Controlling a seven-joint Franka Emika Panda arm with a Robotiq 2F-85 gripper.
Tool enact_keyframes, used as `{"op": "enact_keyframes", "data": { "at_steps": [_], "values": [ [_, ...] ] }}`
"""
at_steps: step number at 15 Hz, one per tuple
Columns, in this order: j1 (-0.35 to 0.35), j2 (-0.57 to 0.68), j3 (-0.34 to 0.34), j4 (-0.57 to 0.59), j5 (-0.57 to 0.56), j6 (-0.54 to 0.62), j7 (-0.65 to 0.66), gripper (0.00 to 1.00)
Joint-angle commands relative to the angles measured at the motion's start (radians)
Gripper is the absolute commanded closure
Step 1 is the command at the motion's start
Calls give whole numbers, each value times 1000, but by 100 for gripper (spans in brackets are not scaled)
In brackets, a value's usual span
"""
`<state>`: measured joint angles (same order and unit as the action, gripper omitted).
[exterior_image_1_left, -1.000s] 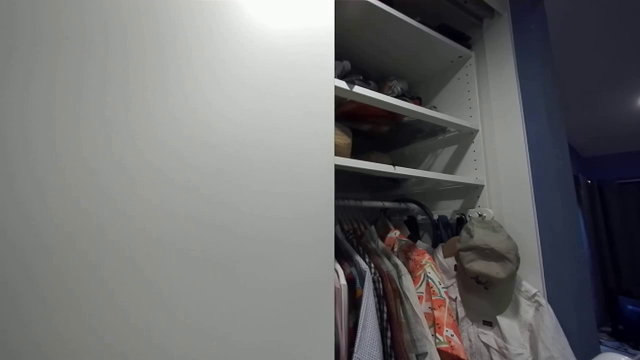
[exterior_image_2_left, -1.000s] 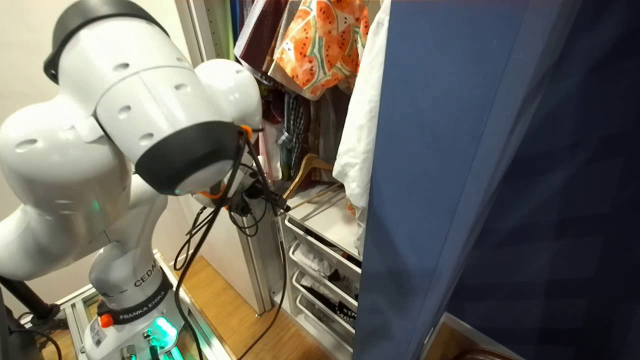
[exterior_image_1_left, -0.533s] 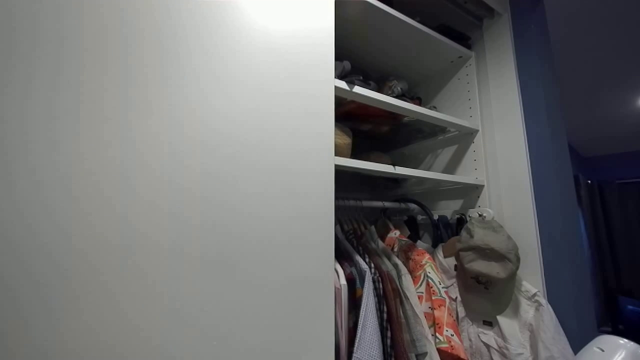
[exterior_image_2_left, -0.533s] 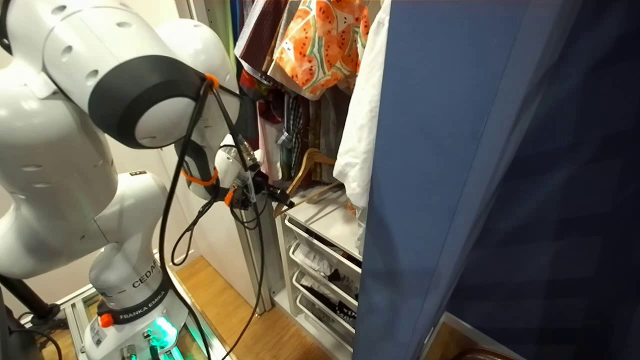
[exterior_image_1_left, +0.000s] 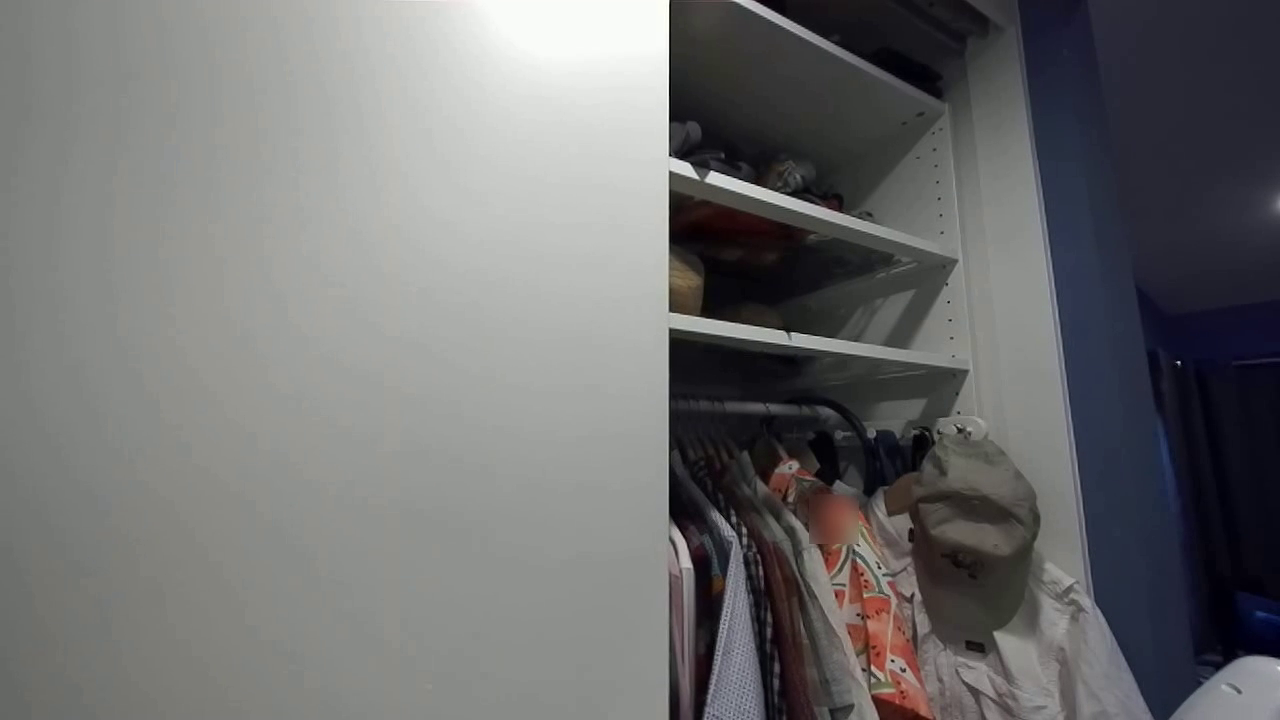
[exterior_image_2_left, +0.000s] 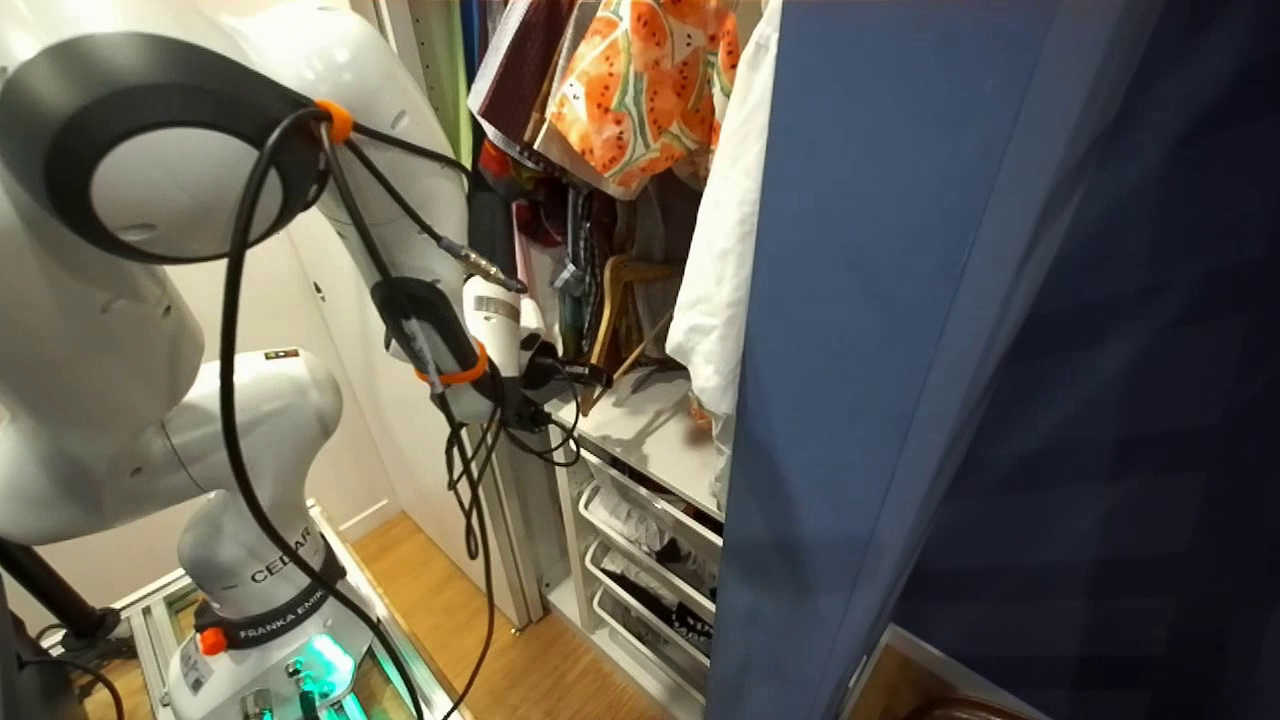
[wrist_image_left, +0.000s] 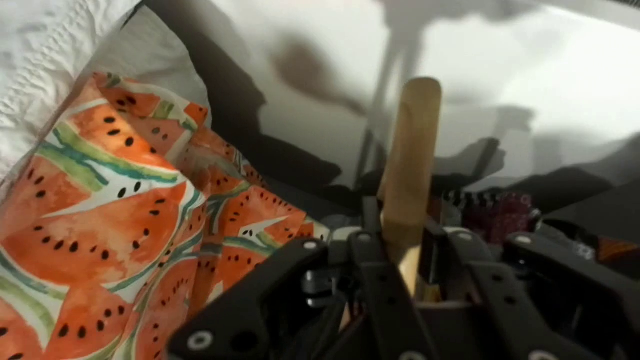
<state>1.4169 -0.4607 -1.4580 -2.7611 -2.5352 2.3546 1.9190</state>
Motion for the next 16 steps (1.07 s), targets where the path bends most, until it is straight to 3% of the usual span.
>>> {"op": "enact_keyframes", "data": {
  "at_steps": [1,8,10,11,12,16],
  "values": [
    [-127,31,186,0,-2,-30,164,96],
    [-288,80,528,1,29,-127,341,96],
    [-371,122,584,1,34,-67,385,96],
    [-357,114,555,0,8,-49,366,96],
    [-442,144,665,0,24,-26,385,96],
    [-637,149,852,-1,24,-11,441,96]
  ]
}}
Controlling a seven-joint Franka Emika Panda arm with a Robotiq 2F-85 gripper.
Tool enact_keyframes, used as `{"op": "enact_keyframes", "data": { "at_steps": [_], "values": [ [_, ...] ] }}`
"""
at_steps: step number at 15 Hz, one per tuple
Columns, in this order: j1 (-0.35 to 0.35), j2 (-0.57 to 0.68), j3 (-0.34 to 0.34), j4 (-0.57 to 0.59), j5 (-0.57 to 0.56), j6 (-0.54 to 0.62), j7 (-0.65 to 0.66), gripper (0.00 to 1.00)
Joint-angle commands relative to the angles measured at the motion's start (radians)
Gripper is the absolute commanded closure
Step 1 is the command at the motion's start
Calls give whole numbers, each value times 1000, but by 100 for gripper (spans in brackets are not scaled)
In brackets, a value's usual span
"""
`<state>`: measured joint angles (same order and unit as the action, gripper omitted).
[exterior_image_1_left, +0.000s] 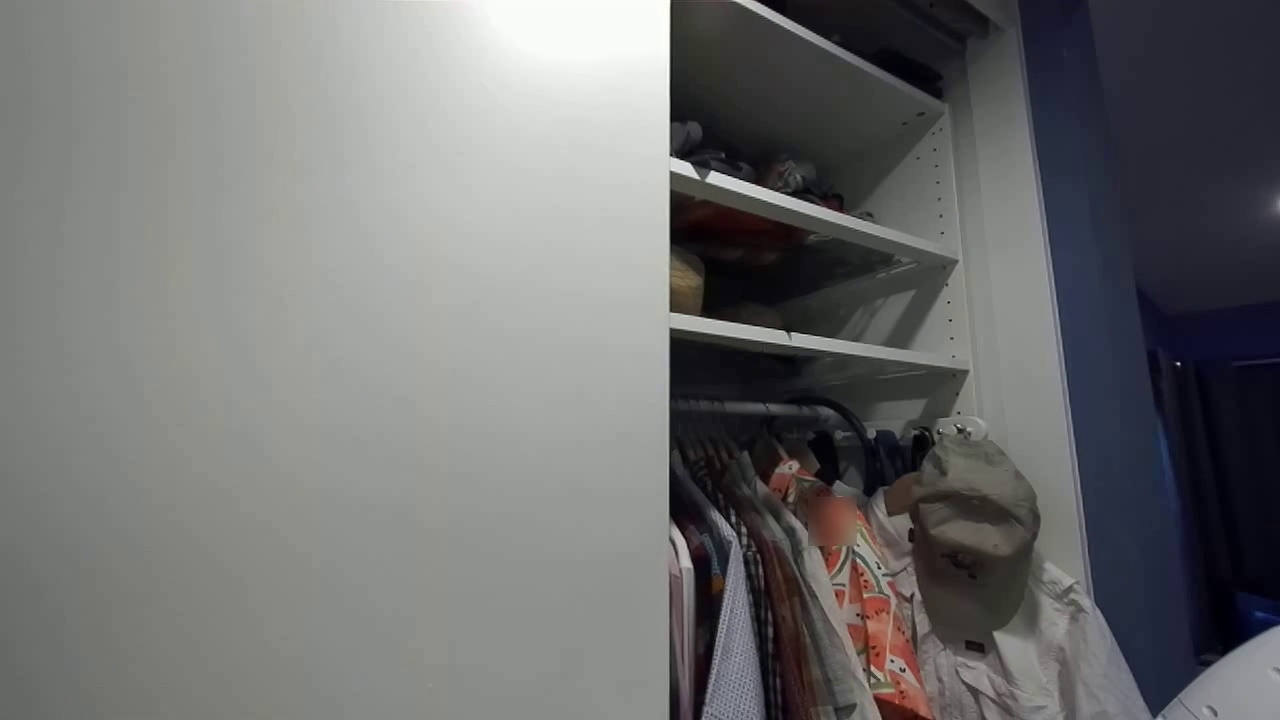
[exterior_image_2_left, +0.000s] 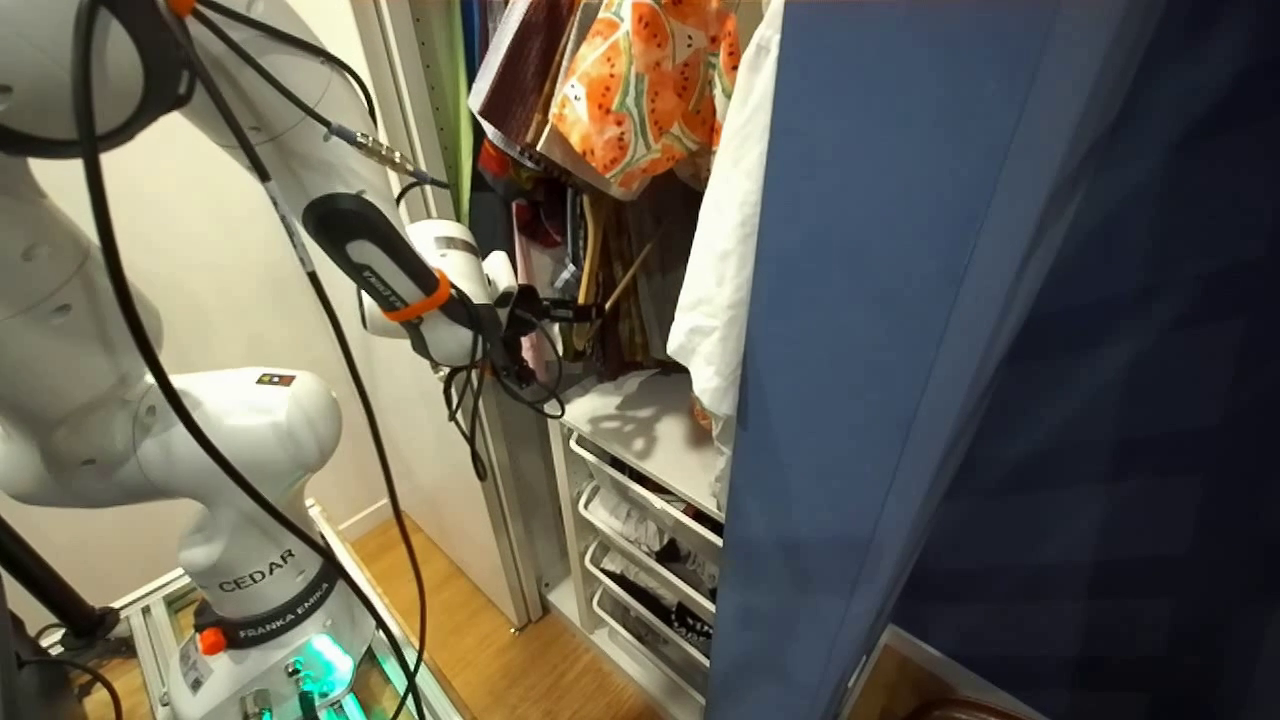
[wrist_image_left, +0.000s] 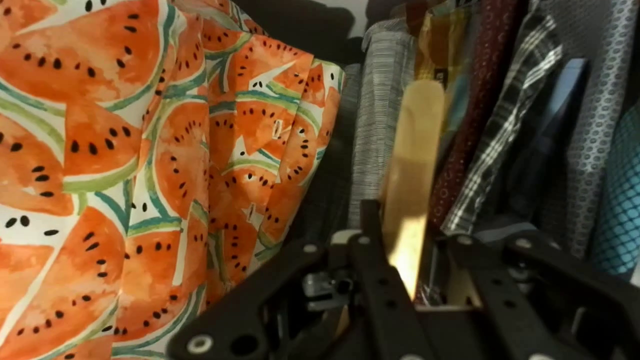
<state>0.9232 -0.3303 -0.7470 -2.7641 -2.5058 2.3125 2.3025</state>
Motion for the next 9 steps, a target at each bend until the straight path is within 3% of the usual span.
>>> {"op": "enact_keyframes", "data": {
  "at_steps": [1,4,5,6,8,9],
  "values": [
    [-208,30,186,3,-5,64,49,96],
    [-398,43,345,4,-7,165,-9,96],
    [-437,56,397,6,0,140,47,84],
    [-480,57,431,6,-2,159,40,84],
    [-509,57,458,6,-2,171,35,84],
    [-510,57,460,6,-2,171,34,96]
  ]
}}
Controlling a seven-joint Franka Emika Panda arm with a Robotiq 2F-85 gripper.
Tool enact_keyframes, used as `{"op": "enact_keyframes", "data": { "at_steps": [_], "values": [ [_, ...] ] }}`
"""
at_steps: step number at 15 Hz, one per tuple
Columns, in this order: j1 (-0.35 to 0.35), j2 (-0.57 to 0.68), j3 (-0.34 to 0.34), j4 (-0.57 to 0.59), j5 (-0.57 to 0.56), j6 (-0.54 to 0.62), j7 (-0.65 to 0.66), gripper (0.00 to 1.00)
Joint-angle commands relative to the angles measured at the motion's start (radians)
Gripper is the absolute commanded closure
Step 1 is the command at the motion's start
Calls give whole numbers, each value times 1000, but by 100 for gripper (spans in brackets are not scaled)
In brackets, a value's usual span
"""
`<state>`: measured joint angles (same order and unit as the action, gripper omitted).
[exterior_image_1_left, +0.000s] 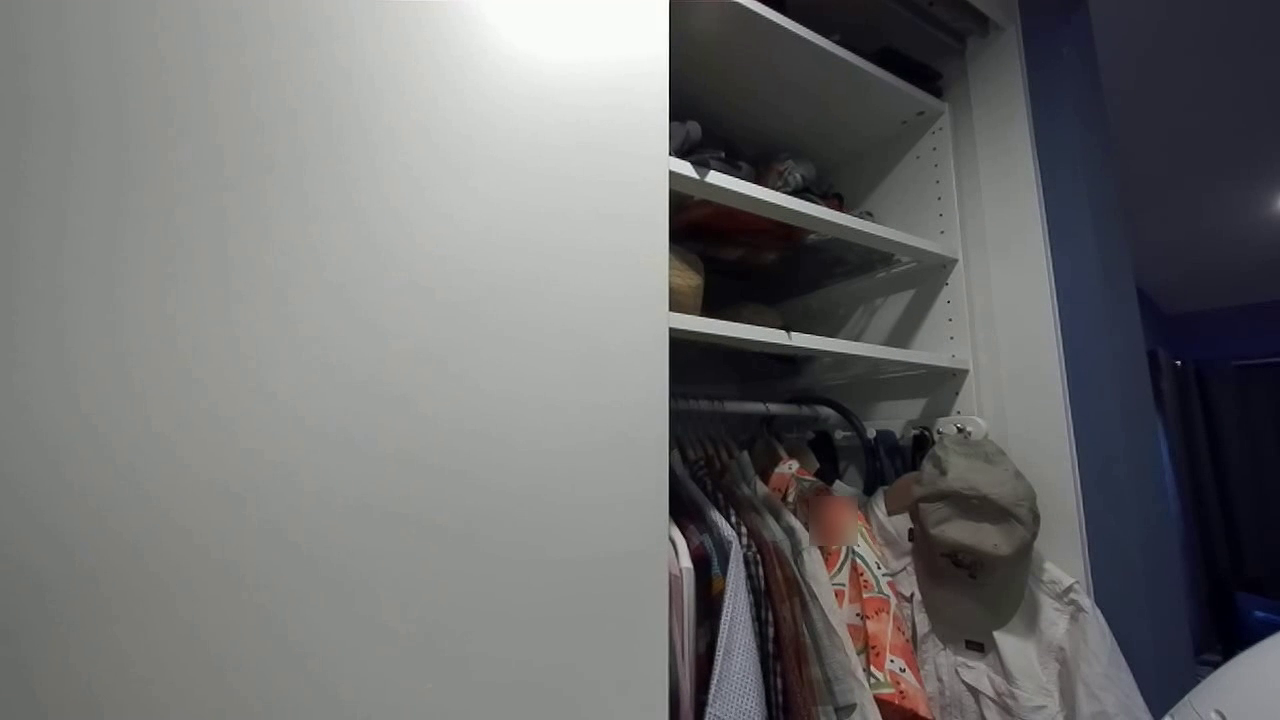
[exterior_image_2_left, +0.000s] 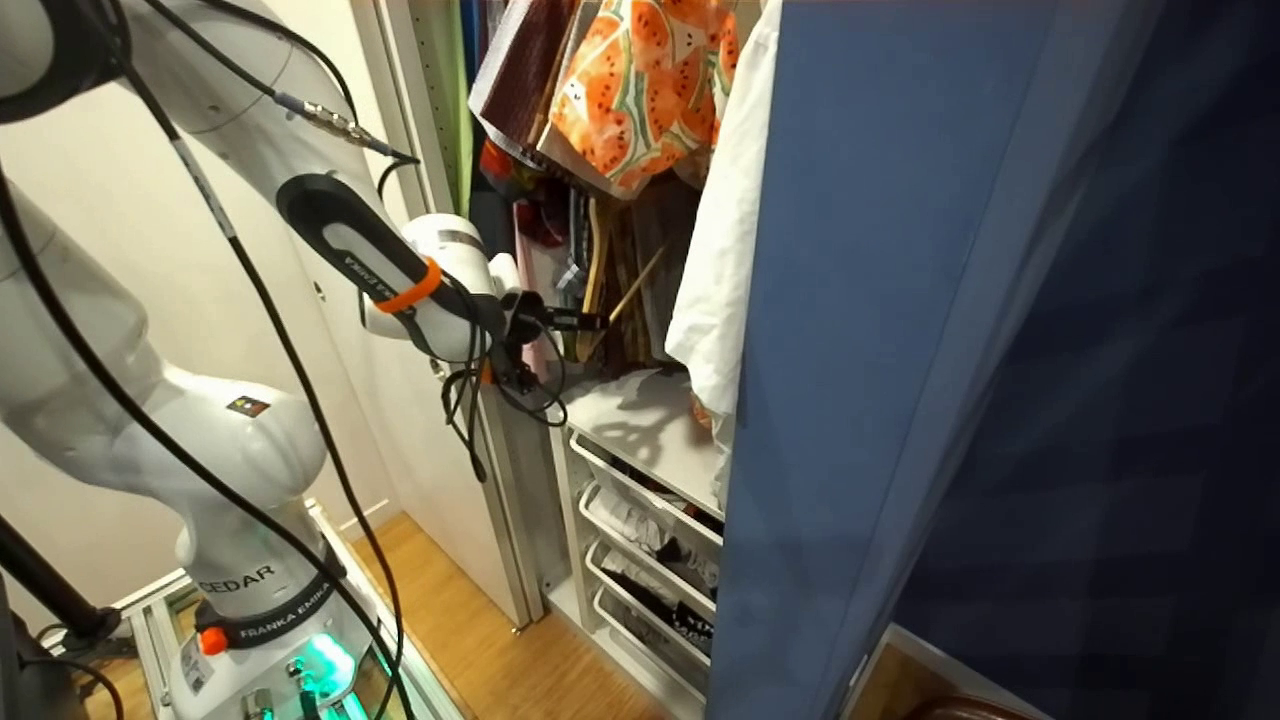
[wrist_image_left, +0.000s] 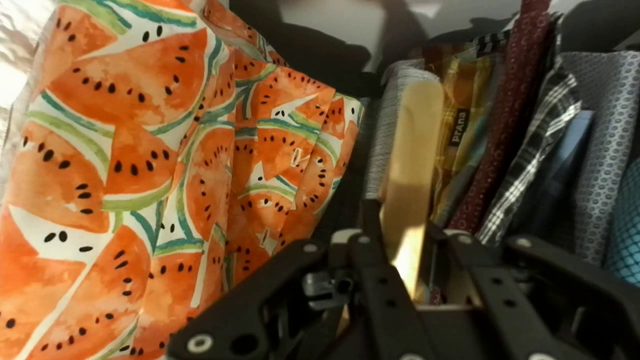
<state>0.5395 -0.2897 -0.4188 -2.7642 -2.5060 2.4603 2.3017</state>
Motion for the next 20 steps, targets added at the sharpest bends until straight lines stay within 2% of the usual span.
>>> {"op": "enact_keyframes", "data": {
  "at_steps": [1,5,7,9,10,11,14,17,19,20],
  "values": [
    [-143,9,146,5,-8,42,32,96],
    [-259,-6,209,2,-6,154,21,96],
    [-287,-13,214,2,-5,278,13,96],
    [-322,-24,203,2,1,354,-9,96],
    [-343,-27,202,3,16,361,-34,96],
    [-407,-21,247,3,30,355,-42,96],
    [-526,-17,311,3,69,317,-71,96],
    [-614,-35,366,6,11,321,-33,96],
    [-635,-51,387,7,-85,353,22,96],
    [-590,-80,389,7,-9,374,-50,96]
  ]
}}
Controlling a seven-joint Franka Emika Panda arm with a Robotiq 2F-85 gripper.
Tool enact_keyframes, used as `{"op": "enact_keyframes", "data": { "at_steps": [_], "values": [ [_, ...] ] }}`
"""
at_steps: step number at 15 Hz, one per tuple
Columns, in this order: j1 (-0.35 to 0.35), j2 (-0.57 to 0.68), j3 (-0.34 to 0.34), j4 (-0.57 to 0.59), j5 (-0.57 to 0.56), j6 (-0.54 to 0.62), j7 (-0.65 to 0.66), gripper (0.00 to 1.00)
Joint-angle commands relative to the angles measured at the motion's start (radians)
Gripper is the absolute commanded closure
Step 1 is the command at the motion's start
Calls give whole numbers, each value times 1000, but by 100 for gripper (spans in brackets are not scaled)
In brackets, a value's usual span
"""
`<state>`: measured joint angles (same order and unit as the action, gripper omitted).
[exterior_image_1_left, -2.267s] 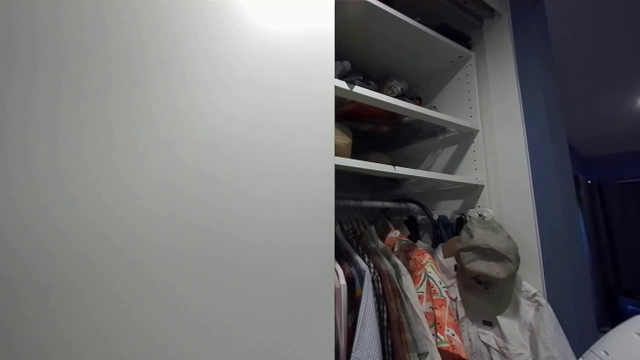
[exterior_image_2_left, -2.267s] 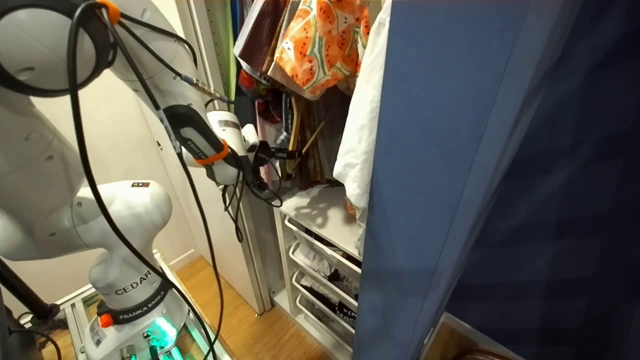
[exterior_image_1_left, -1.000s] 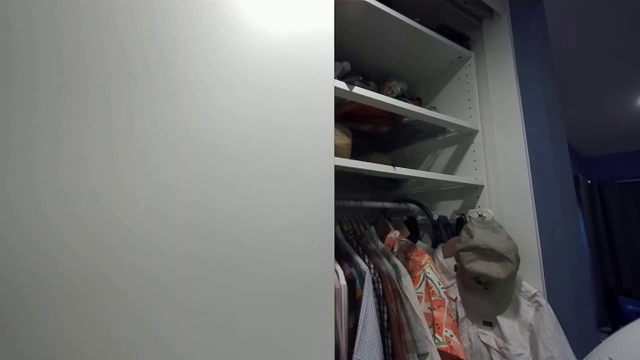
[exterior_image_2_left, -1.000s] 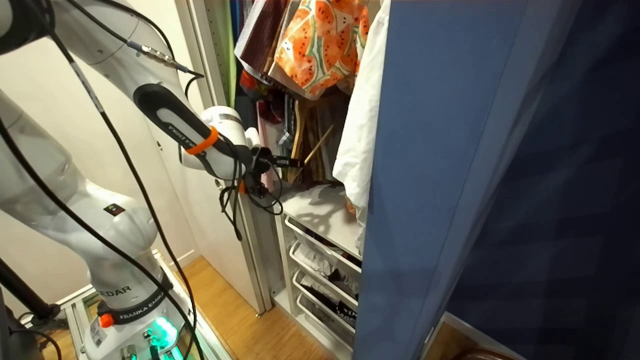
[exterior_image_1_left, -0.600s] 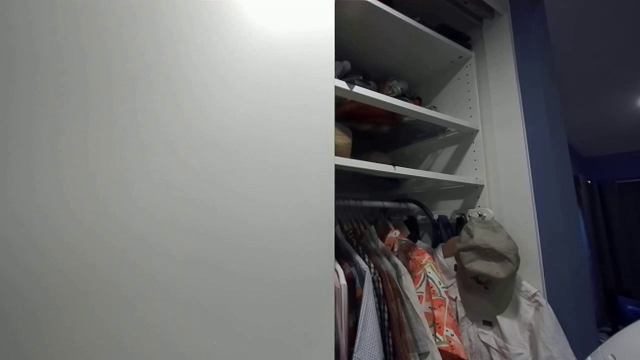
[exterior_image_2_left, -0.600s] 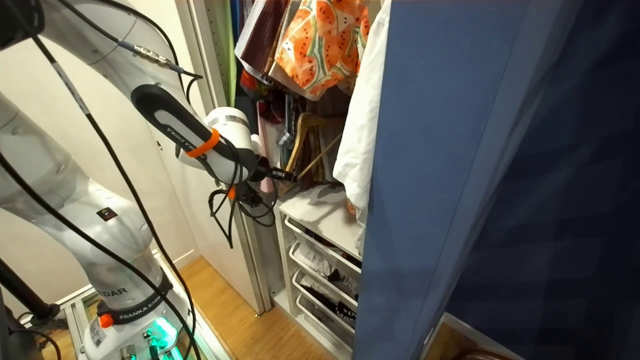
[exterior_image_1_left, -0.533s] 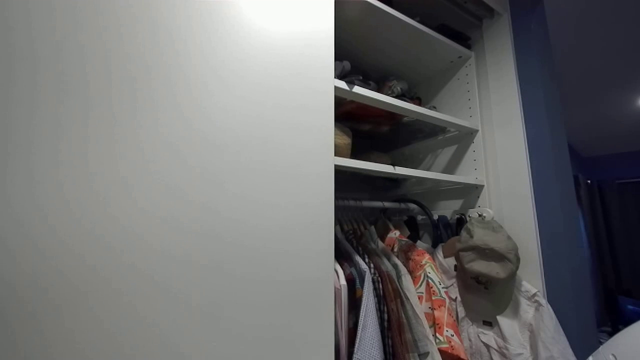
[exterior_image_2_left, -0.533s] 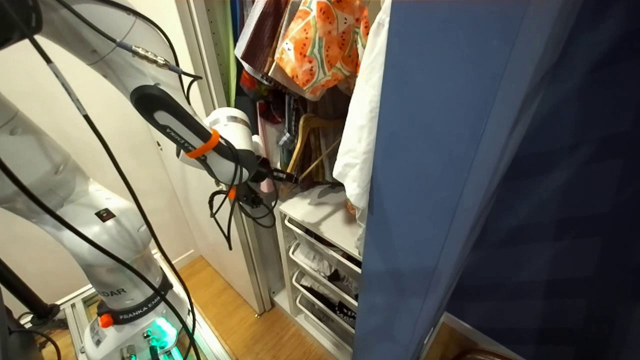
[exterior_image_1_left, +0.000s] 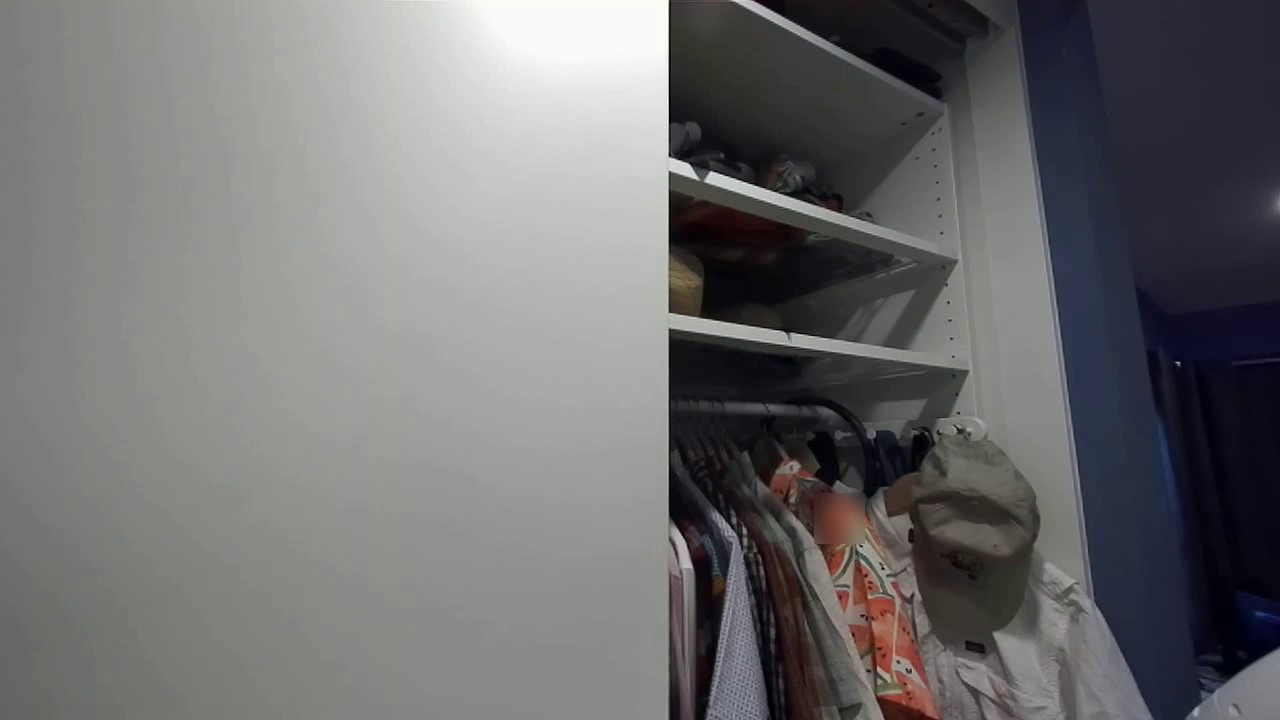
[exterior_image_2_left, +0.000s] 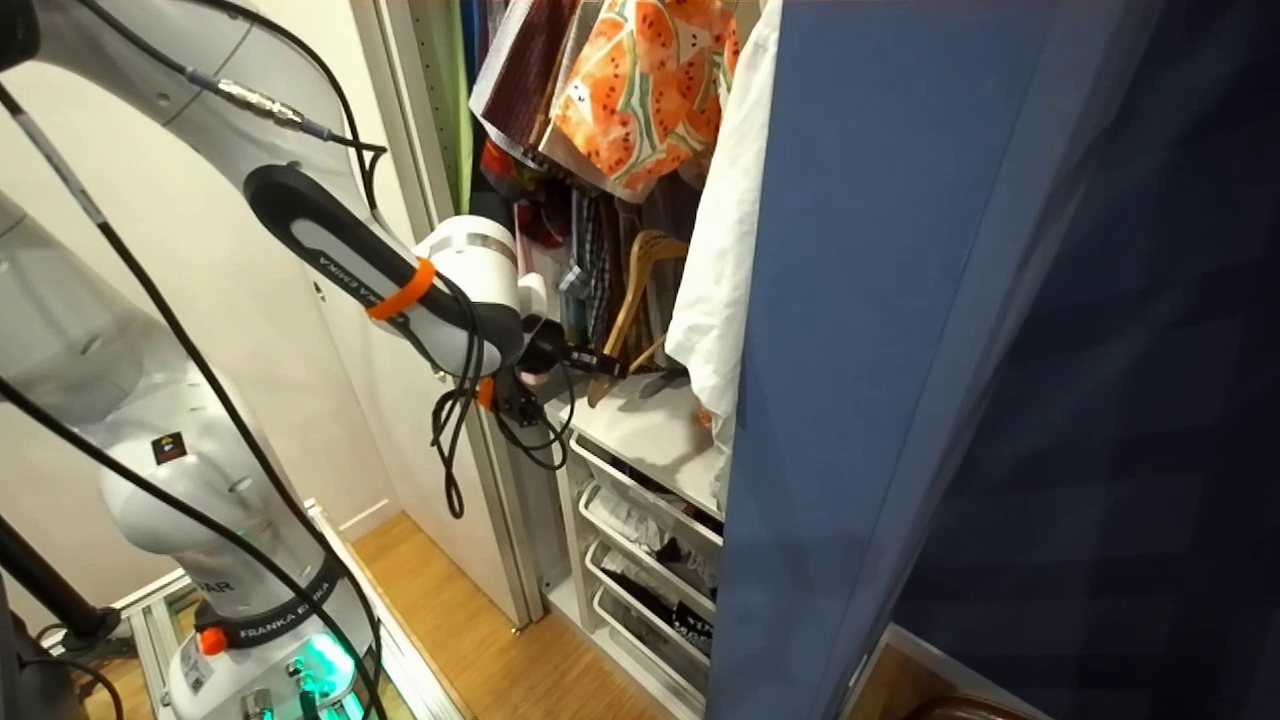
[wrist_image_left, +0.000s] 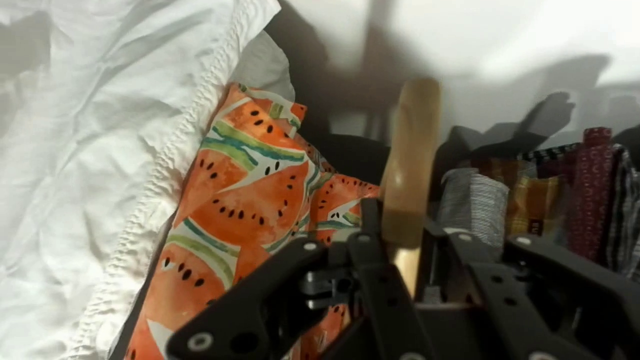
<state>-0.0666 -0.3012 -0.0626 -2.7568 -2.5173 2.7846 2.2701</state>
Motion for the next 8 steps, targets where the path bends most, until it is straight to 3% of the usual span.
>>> {"op": "enact_keyframes", "data": {
  "at_steps": [1,6,7,8],
  "values": [
    [25,-78,37,1,0,63,-10,96],
    [101,-93,95,4,5,100,106,96],
    [93,-73,69,4,6,82,45,84],
    [99,-73,80,4,6,83,70,84]
  ]
}}
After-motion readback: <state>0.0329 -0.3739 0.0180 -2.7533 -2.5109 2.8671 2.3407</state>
